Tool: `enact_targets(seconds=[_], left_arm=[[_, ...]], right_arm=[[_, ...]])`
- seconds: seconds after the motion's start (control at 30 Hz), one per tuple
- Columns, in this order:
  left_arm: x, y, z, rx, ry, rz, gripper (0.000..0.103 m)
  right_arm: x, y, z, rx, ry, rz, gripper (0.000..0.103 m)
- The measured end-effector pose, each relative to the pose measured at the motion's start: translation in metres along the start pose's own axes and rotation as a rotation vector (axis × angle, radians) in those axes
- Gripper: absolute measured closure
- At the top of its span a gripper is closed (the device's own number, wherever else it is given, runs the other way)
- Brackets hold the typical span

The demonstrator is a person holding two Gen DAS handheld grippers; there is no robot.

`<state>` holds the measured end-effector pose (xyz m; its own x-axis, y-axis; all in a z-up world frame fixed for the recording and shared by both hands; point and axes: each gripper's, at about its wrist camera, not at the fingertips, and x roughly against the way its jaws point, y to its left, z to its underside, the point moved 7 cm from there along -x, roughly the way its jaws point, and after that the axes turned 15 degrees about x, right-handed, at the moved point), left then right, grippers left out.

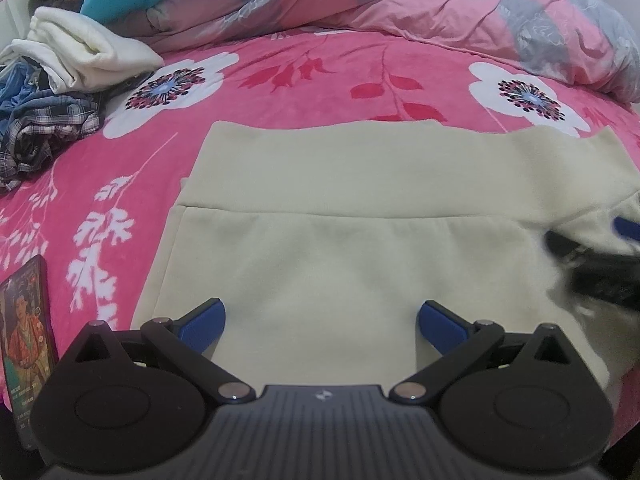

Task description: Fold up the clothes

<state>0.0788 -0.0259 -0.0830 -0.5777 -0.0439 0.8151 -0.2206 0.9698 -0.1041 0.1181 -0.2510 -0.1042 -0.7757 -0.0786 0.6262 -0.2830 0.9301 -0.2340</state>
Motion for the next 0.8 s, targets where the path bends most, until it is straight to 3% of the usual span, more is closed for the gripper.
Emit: enact_targets(seconds=[0.23,0.5,0.8], left_arm=[[0.0,-0.003,0.006,-0.064,-0.061,0.015,0.0],[0.007,-0.001,0.008,-0.063,-0.105,0.044,0.0],[0.026,-0.002,-0.011,0.002,-0.185,0.169,0.0]], right_arm=[[-0.003,0.004,0.003,0.019,-0.019,0.009,0.001],[-0.003,0.003,0.005,0.02,-0.027,0.011,0.001],[-0.003,0.005,0.007,0.02,-0.039,0.015,0.001]])
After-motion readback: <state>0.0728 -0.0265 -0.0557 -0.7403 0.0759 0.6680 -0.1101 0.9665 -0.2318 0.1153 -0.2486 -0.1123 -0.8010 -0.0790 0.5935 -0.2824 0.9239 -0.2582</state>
